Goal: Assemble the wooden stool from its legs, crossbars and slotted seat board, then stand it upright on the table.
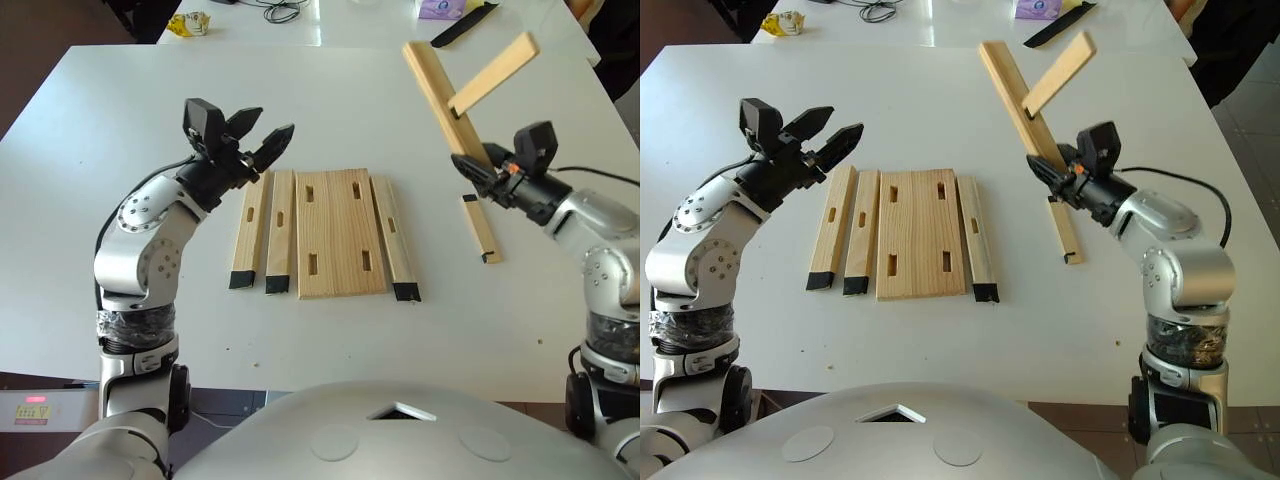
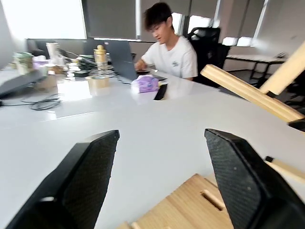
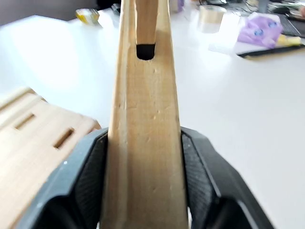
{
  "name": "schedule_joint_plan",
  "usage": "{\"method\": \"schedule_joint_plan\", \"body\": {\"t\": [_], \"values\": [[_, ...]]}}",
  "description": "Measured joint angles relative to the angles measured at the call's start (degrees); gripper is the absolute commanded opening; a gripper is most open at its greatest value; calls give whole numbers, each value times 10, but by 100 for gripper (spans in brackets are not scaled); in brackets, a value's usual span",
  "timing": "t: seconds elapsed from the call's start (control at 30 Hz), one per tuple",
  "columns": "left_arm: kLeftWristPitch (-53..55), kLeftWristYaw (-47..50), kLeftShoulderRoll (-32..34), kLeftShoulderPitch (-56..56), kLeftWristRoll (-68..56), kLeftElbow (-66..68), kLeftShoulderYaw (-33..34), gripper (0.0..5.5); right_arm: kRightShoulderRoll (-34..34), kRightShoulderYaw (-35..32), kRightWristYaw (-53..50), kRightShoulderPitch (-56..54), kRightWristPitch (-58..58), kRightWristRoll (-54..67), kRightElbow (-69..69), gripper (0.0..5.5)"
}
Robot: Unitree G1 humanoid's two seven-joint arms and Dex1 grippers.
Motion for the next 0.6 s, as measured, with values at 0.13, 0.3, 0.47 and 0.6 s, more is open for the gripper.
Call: {"method": "schedule_joint_plan", "body": {"t": [0.13,0.3,0.47,0.6], "values": [[81,-68,13,-14,-174,-7,46,333,-26,-35,86,-45,55,138,-15,207],[103,-91,24,-32,-220,-10,38,333,-84,-51,165,-82,97,247,-23,207],[129,-95,23,-49,-278,-42,18,333,-105,-31,200,-97,100,268,-20,207],[137,-92,17,-61,-295,-51,-2,333,-105,-8,215,-106,98,273,-20,207]]}}
